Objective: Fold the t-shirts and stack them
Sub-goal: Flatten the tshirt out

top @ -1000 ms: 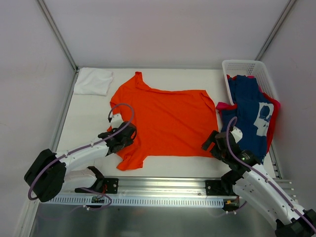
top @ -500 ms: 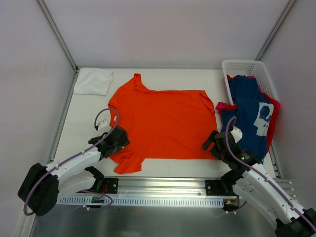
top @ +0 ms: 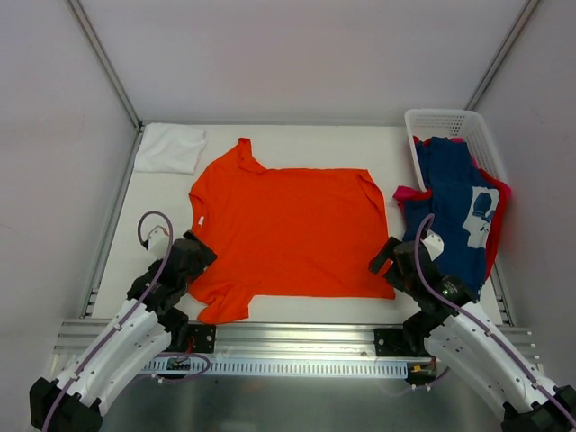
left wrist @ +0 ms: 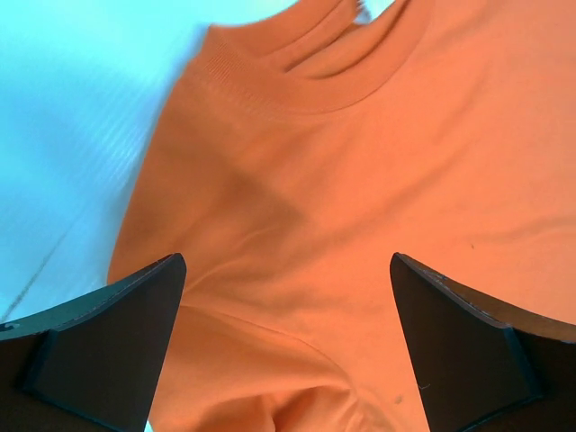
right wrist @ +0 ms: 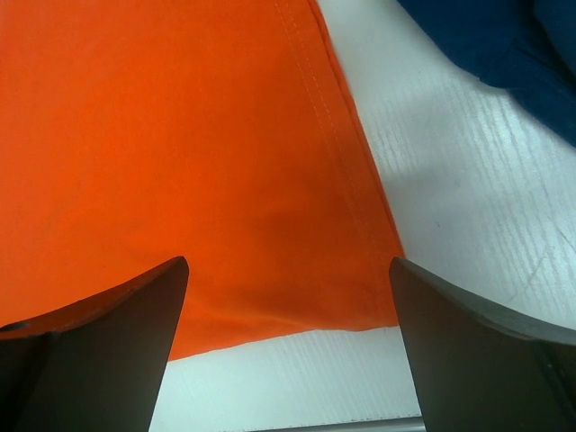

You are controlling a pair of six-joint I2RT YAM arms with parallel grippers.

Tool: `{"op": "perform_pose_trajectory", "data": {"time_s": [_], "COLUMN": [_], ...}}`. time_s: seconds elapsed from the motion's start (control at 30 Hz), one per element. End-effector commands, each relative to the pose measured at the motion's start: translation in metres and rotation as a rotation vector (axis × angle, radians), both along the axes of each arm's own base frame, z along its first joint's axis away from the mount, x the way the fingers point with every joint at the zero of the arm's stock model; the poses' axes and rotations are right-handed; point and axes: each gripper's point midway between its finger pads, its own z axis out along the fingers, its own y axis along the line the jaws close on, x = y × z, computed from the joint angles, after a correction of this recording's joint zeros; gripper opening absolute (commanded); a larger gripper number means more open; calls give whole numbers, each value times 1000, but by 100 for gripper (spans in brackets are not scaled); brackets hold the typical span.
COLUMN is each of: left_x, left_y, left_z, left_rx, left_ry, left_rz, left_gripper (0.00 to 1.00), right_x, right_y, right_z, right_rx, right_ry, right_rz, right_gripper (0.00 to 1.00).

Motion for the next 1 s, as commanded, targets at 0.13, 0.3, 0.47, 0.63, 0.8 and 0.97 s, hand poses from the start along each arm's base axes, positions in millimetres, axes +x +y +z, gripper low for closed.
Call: {"op": "perform_pose_trajectory", "data": {"time_s": [0.13,0.3,0.47,0.63,0.8,0.97], "left_x": [49,100,141,173,185,184], "left_y": [-17,-58,-70,-78,-82,-80], "left_z": [56,90,83,72,60,53], "left_rx": [139,139,191,174,173,170], "left_ry": [-80,-229,-148,-100,-71,-87], "left_rz": [-169,-342,-396,-401,-426,-438], "left_gripper": [99,99,99,99,99,99], "right_x": [36,82,149,213,283,327], "right_y": [27,45,63,76,100,124], "right_z": [25,68,109,74,54,2], "right_rx": [18,-86,-92,-130,-102,2], "right_ry": [-138,-191,-151,-20,11,104], "right_rz": [119,211,262,278,318,362], "right_gripper": [99,90,1,1,0,1]}}
